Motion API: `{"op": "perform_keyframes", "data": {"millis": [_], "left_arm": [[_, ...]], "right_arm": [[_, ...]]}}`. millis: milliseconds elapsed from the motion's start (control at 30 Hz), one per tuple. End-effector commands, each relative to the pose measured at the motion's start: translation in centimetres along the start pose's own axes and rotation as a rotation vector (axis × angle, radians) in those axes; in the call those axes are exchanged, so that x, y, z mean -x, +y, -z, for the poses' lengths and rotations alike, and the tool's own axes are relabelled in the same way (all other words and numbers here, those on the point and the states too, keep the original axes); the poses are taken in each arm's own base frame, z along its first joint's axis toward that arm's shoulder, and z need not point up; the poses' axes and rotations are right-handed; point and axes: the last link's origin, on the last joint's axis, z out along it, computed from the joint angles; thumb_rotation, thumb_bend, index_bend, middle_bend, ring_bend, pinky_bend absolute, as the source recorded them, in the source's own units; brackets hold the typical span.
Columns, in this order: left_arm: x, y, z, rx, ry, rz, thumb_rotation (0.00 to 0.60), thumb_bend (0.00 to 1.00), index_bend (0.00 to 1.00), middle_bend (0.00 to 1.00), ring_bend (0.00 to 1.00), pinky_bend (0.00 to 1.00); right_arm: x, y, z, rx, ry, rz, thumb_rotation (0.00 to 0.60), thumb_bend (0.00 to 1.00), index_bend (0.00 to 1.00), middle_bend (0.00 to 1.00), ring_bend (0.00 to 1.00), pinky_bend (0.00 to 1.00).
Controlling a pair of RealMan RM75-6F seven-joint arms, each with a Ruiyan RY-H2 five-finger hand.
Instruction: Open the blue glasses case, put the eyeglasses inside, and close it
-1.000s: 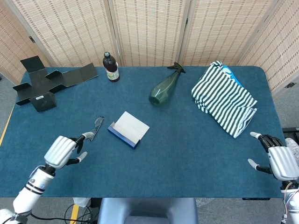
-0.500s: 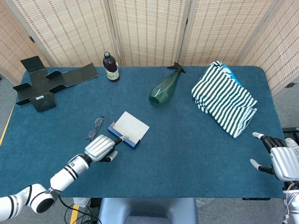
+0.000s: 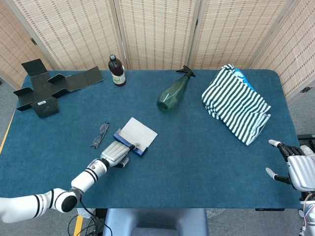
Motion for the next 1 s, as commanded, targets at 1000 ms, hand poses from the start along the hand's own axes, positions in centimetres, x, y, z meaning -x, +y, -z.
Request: {"op": "perform_keyframes", "data": {"millis": [1000], "left_arm": [[-1.2, -5.1, 9.4, -0.183, 0.035, -0.152, 0.600, 0.59, 0.27, 0.92, 0.97, 1.00]], "right_arm": [[-0.1, 0.0, 0.2, -0.009, 0.011, -0.014, 0.600, 0.21, 0.18, 0.27, 0.35, 0.25]]}}
